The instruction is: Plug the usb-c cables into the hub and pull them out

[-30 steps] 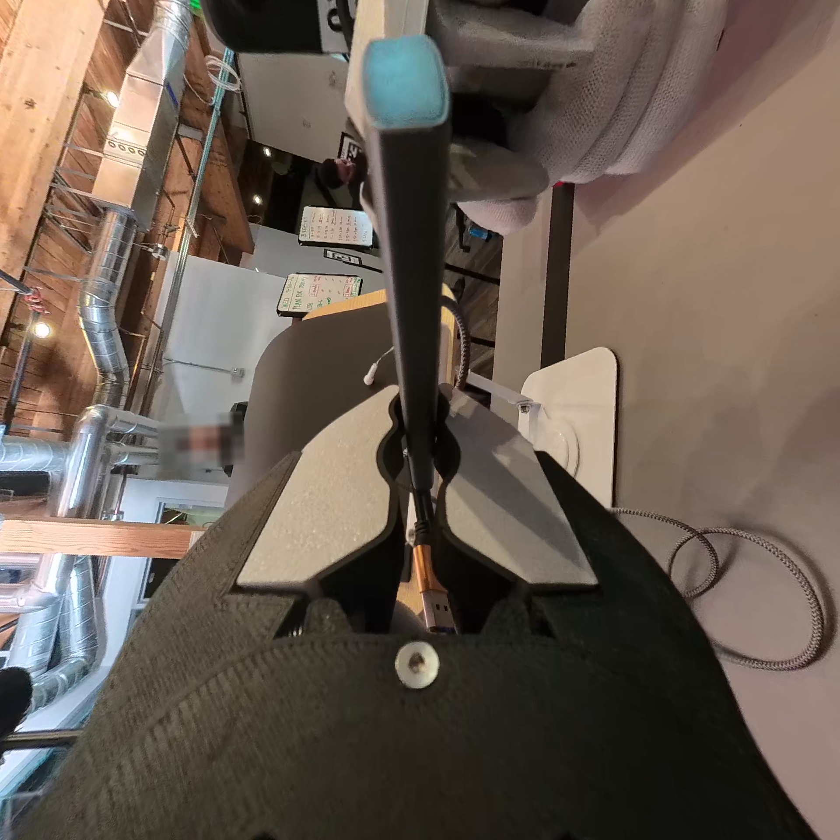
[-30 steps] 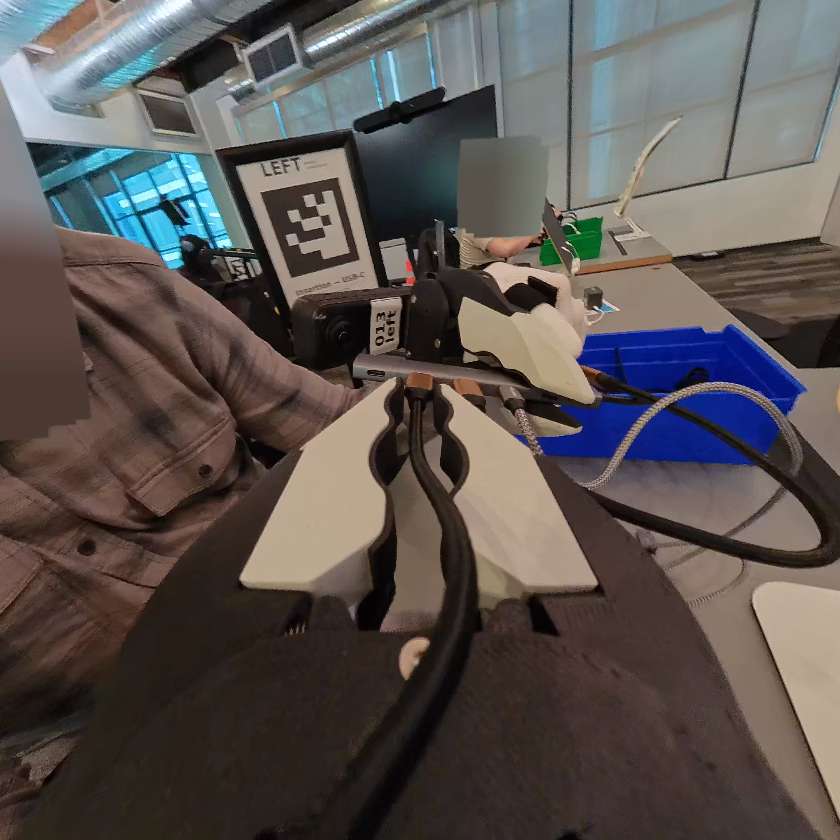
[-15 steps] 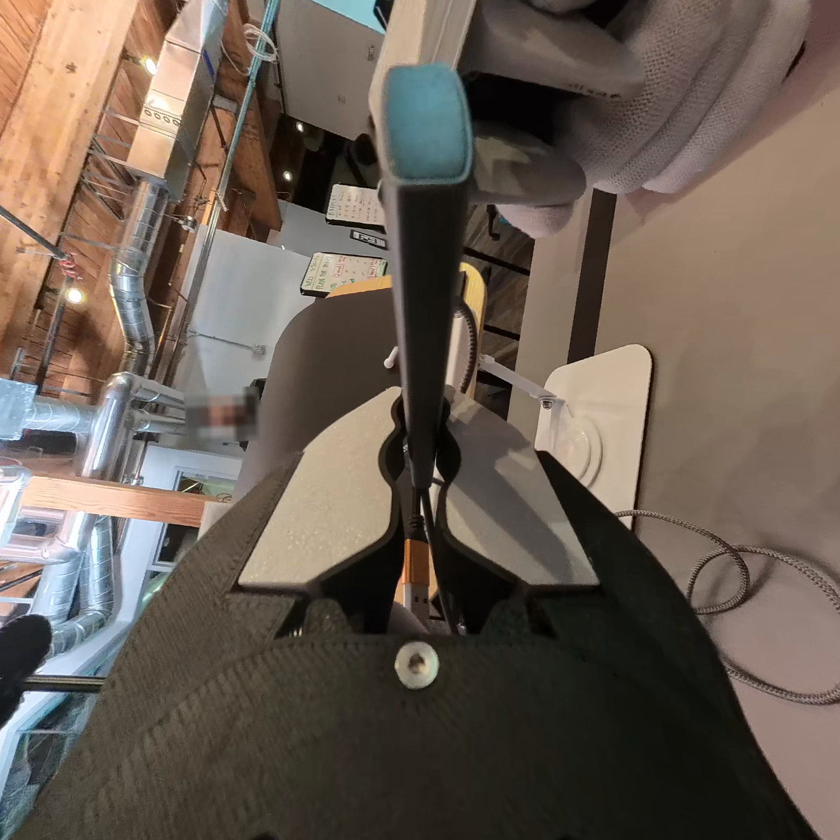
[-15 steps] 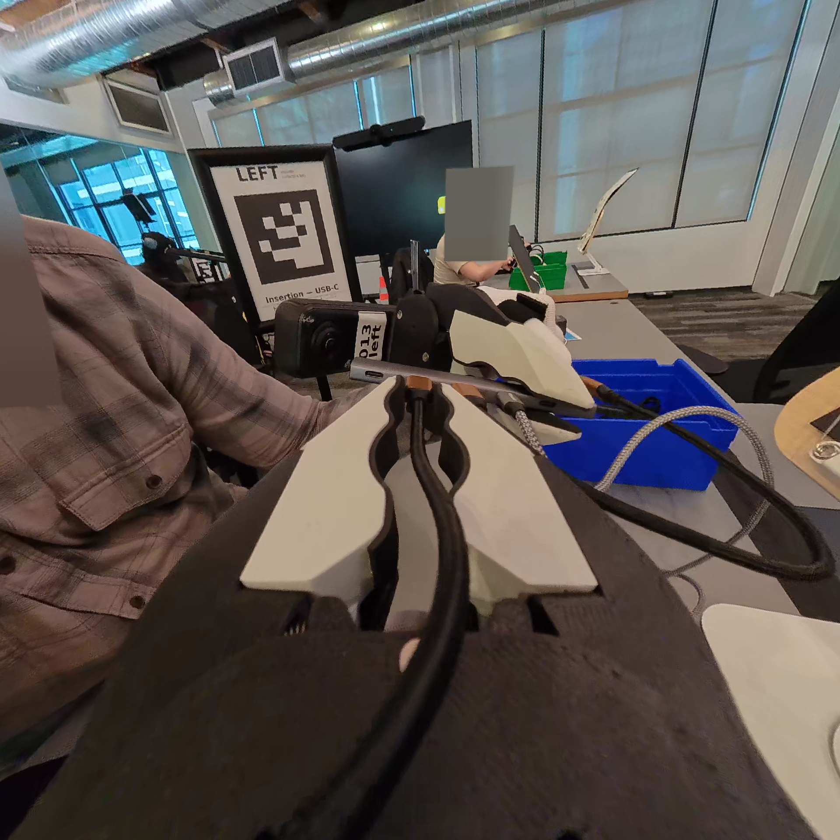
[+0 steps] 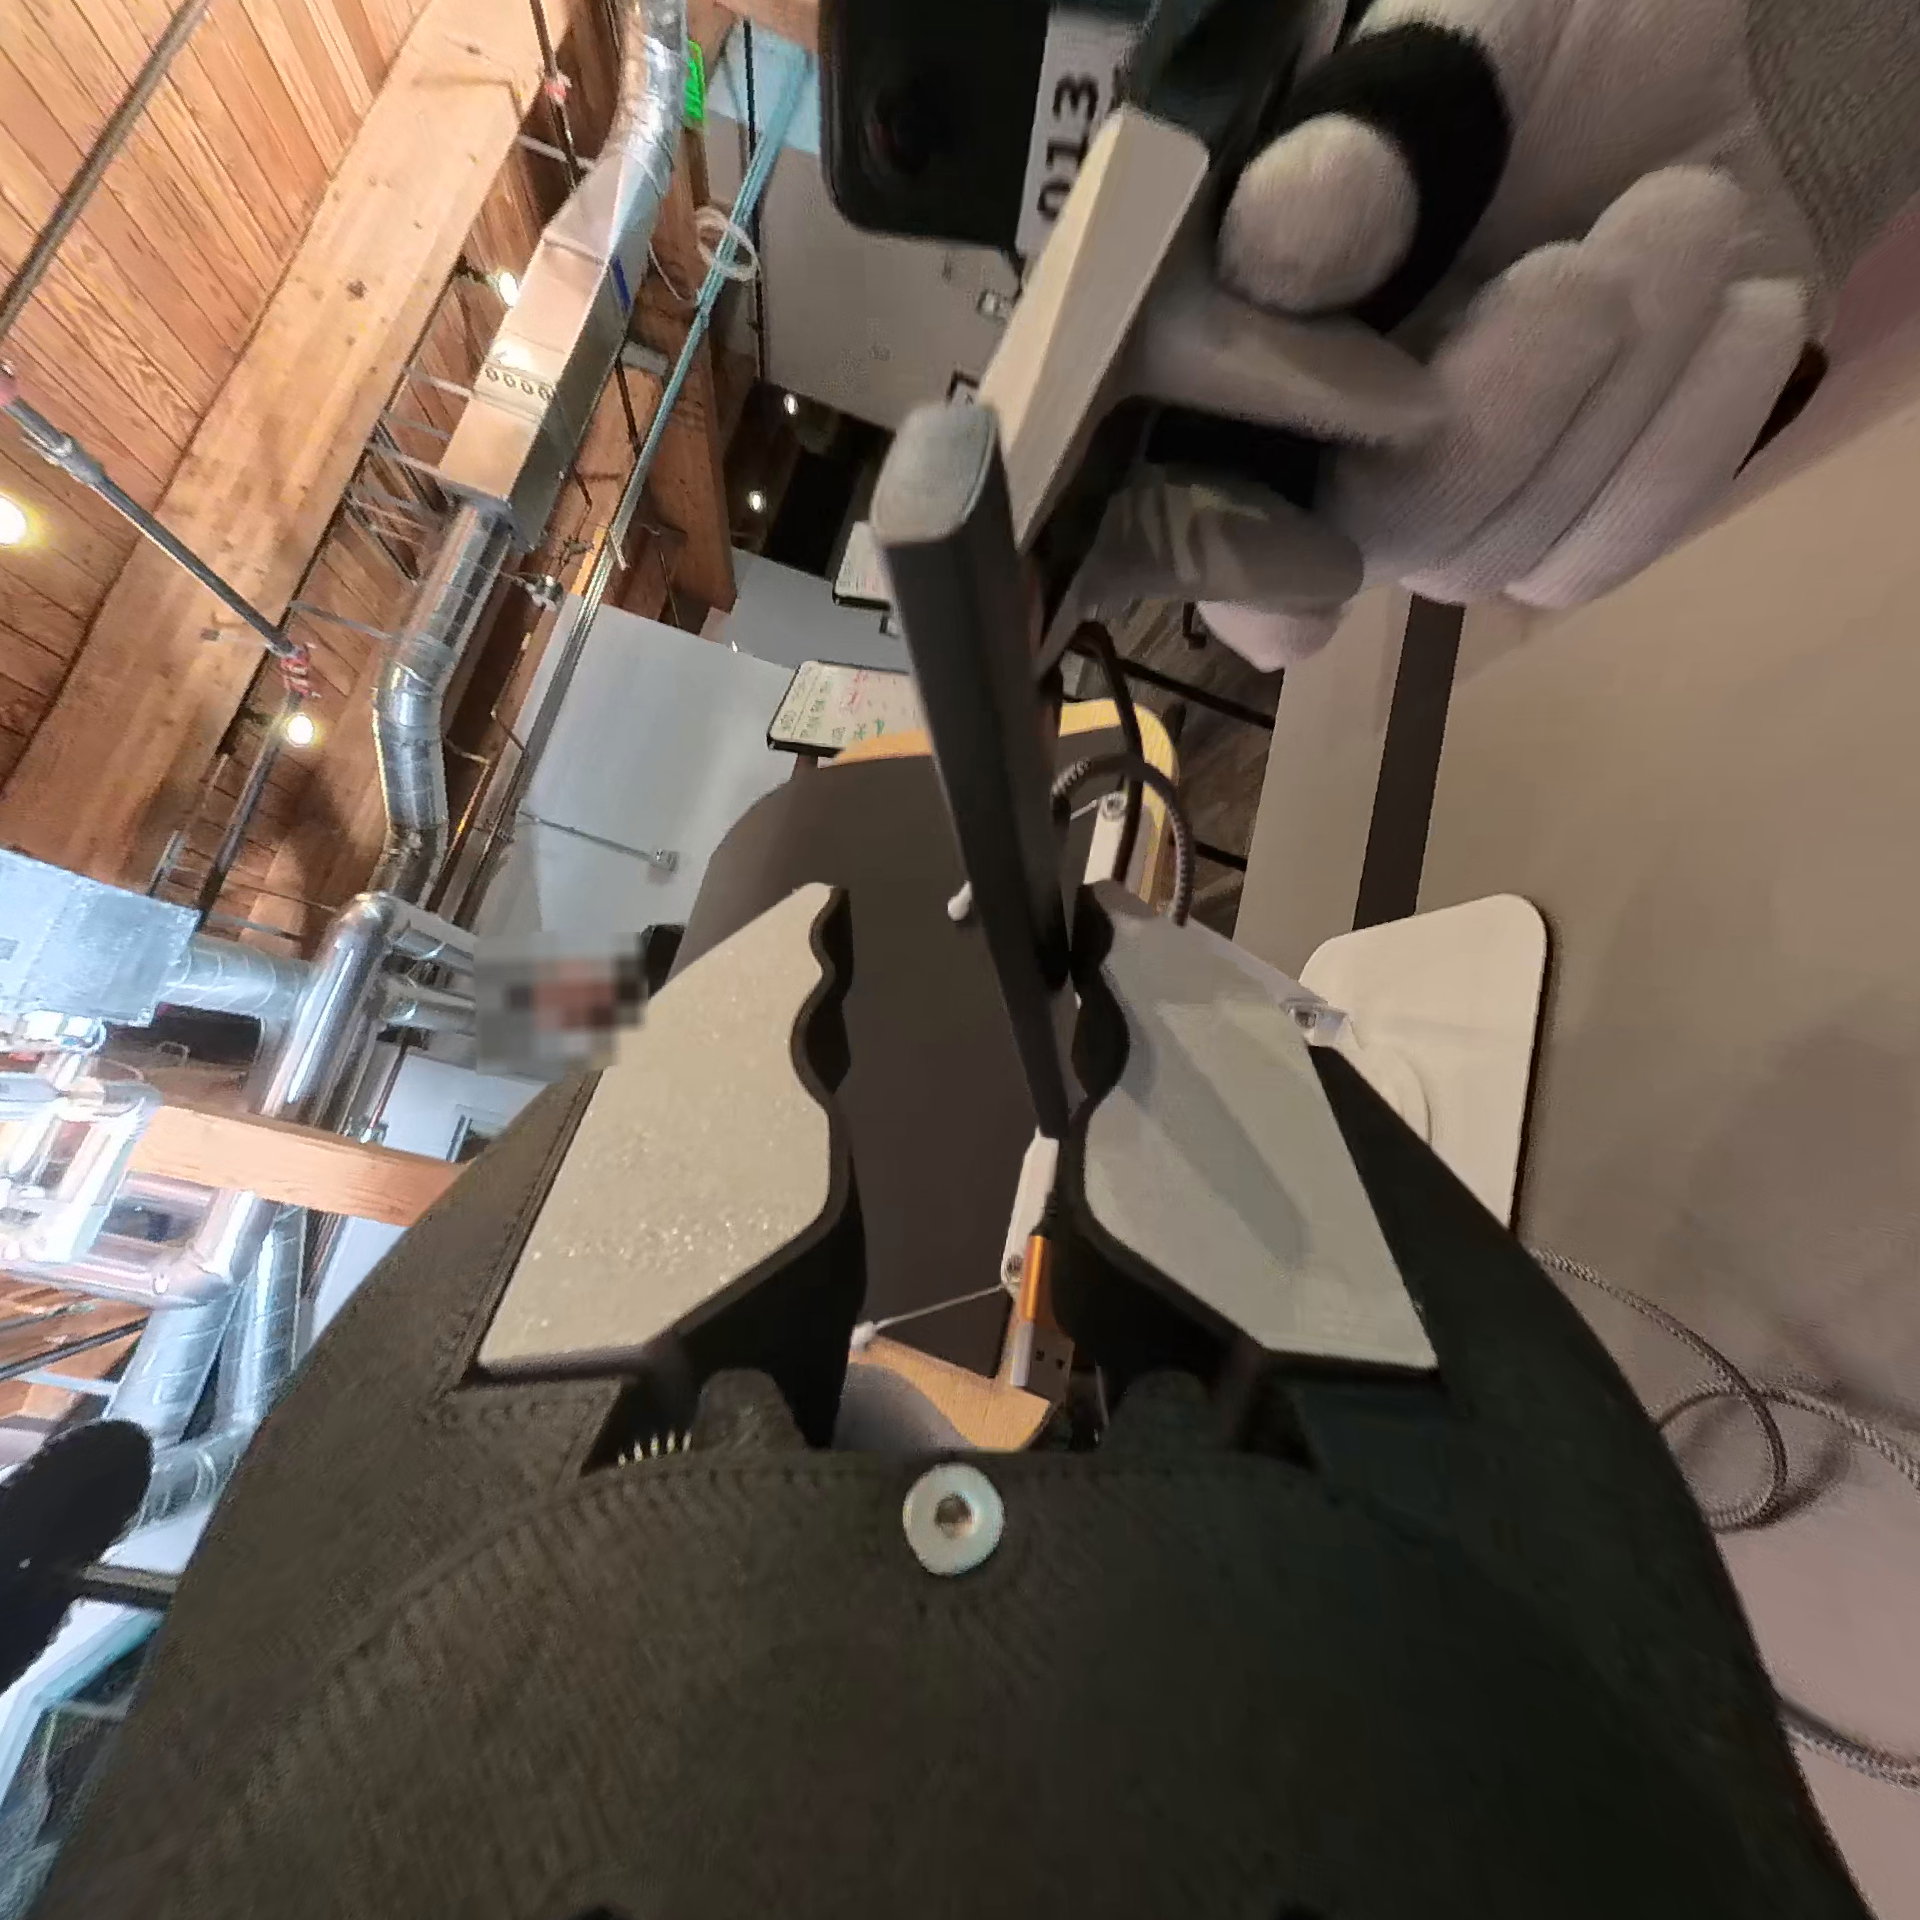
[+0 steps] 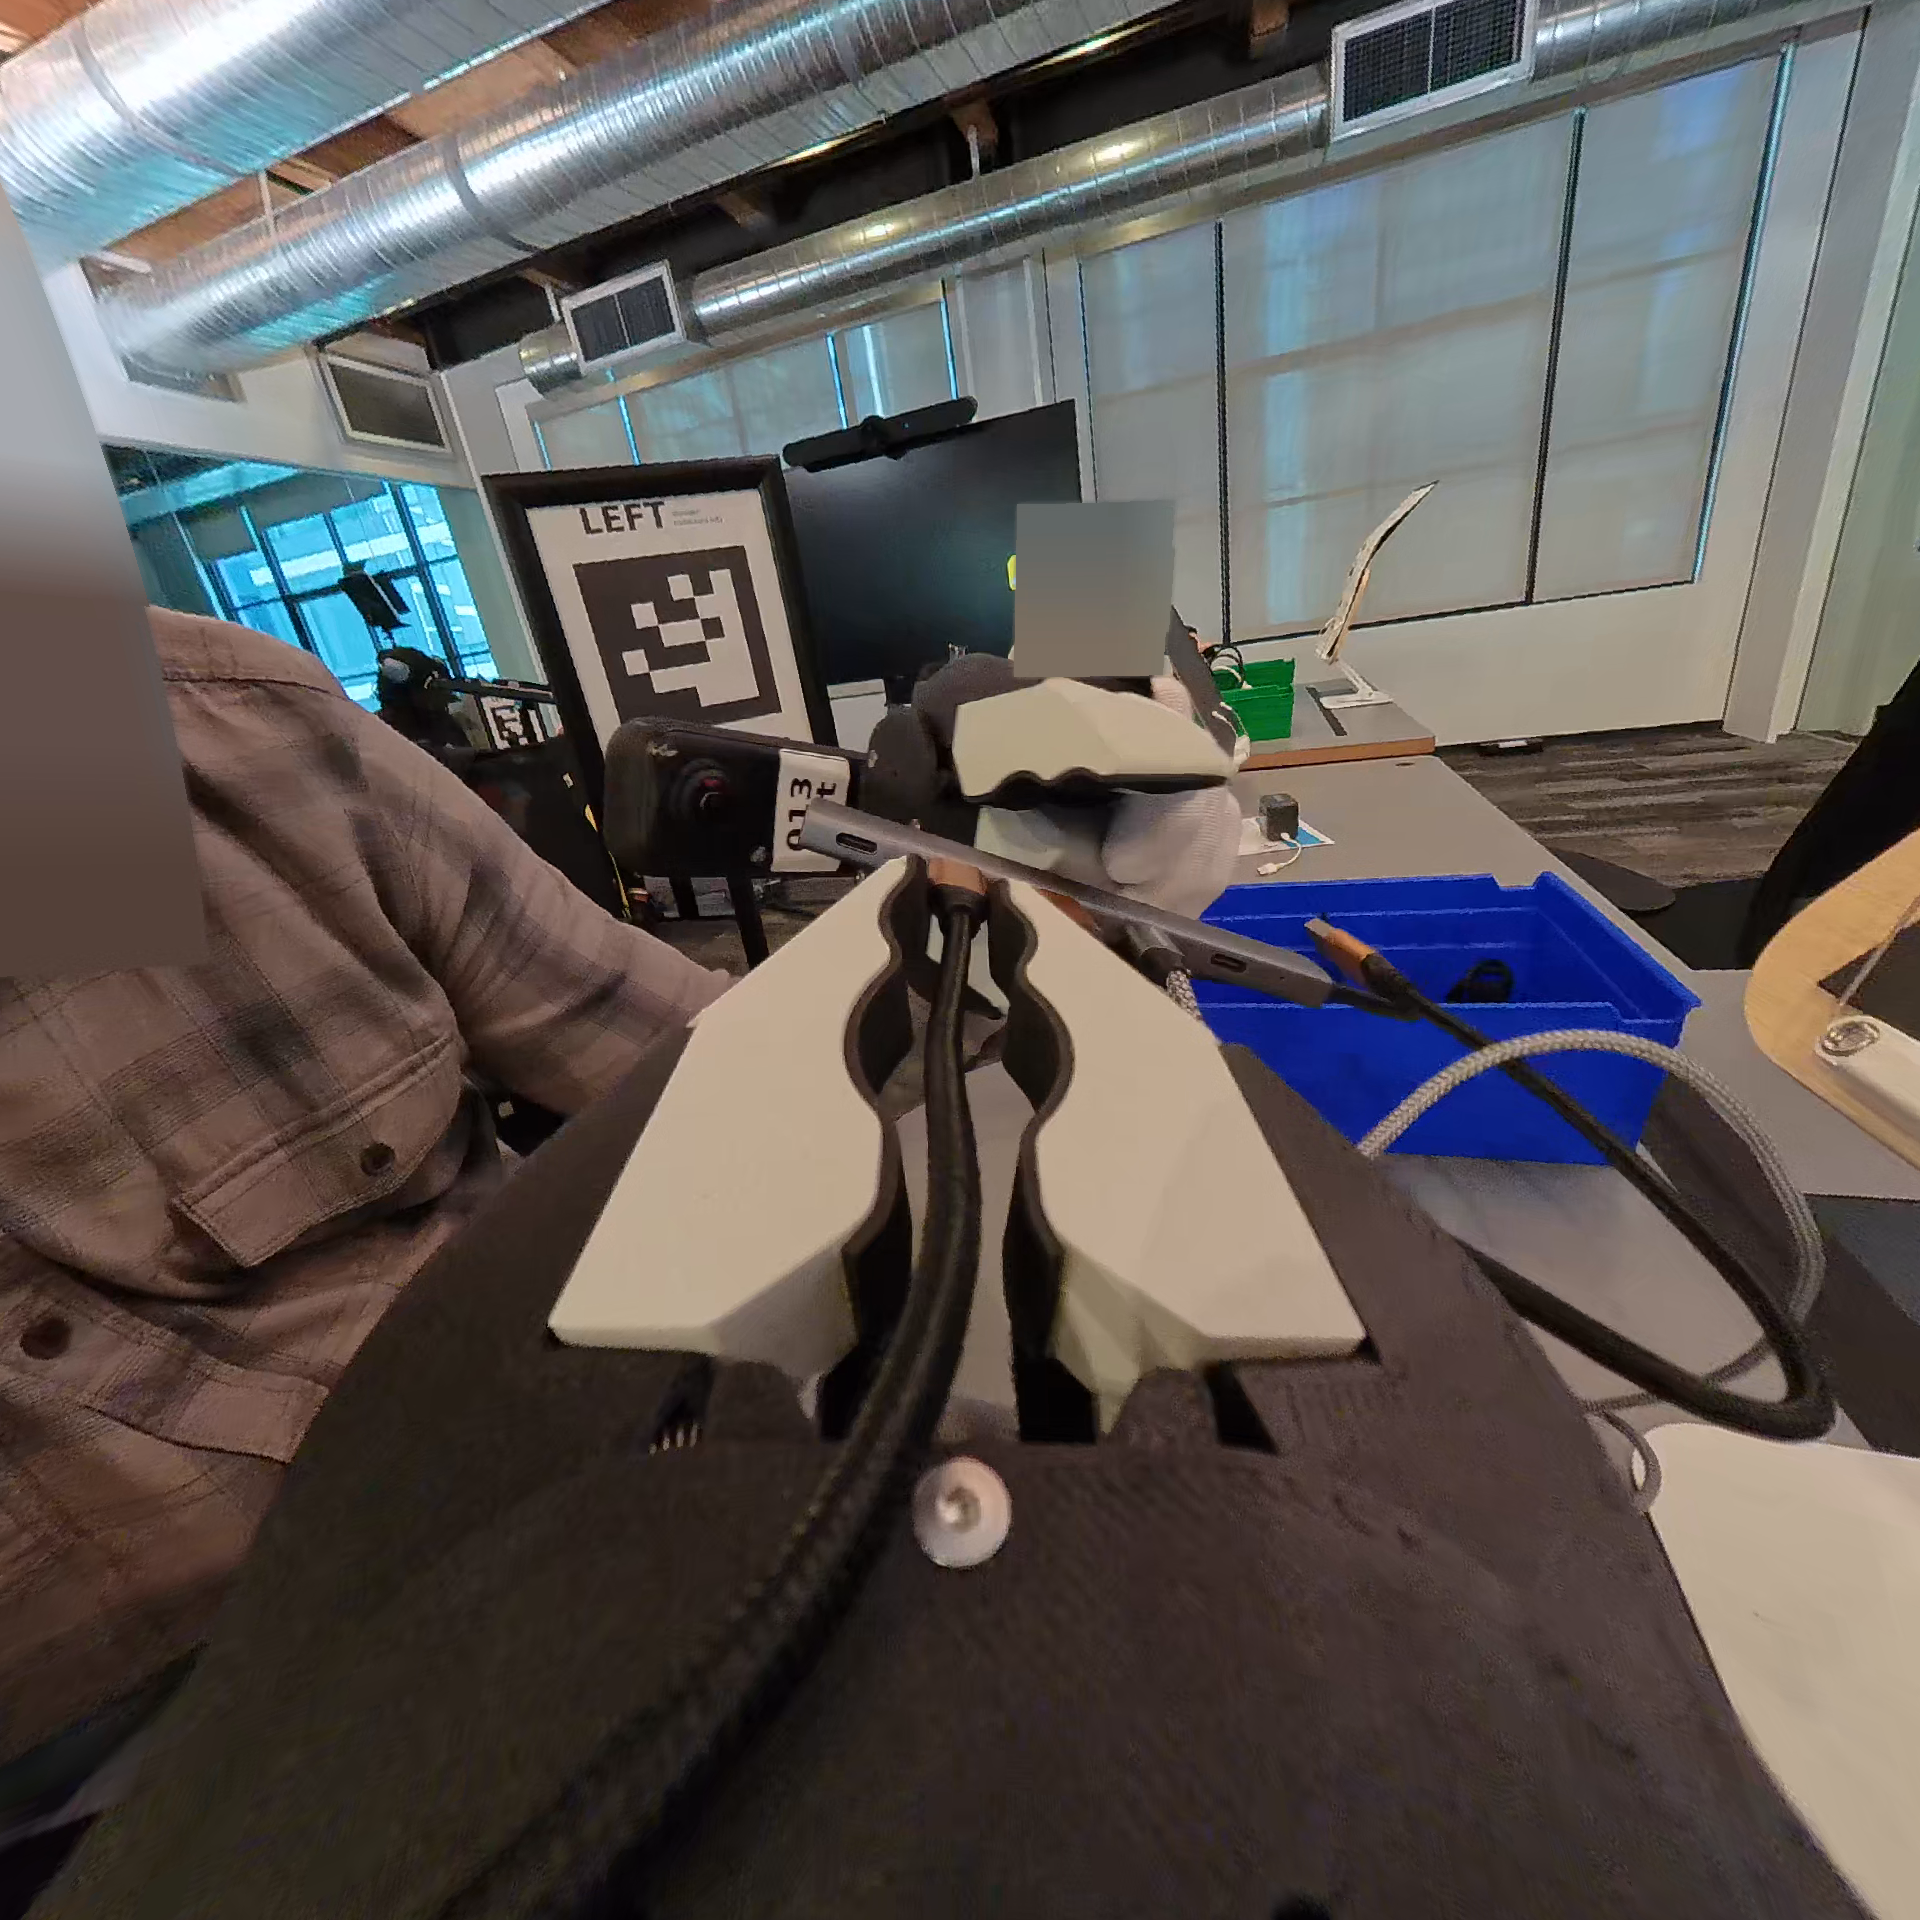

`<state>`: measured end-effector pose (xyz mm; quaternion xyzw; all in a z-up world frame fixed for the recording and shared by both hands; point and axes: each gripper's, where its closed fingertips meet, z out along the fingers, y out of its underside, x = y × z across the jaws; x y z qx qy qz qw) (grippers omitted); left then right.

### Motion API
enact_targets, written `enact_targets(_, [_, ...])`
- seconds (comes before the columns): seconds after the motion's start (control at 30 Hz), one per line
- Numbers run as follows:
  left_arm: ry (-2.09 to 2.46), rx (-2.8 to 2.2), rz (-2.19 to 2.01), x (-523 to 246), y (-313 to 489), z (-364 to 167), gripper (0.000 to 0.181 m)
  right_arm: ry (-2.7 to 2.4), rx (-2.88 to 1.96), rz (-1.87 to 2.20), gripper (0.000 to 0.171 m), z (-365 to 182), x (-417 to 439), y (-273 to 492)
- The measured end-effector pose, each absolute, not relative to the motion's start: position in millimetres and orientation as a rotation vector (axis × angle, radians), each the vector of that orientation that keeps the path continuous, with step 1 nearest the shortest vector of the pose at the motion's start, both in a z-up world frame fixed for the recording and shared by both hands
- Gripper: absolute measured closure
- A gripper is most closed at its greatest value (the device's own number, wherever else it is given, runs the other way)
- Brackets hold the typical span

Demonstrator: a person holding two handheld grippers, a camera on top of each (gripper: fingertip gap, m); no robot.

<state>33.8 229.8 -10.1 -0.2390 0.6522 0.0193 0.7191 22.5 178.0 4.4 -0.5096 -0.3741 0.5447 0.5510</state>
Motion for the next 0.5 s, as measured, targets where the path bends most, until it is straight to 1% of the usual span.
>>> enact_targets(0.13, [1.449,-0.463,-0.024,34,206,-2,0.147,-0.867,-1.204,1.295,0.162,4,27,180])
enact_targets(0.2, [1.462,-0.45,-0.021,35,199,-1,0.155,-0.87,-1.197,1.291,0.162,5,27,179])
enact_targets(0.27, [1.474,-0.443,-0.008,37,196,-3,0.167,-0.875,-1.187,1.289,0.162,8,28,176])
enact_targets(0.5, [1.47,-0.42,-0.002,38,192,-2,0.17,-0.902,-1.203,1.266,0.162,8,29,171])
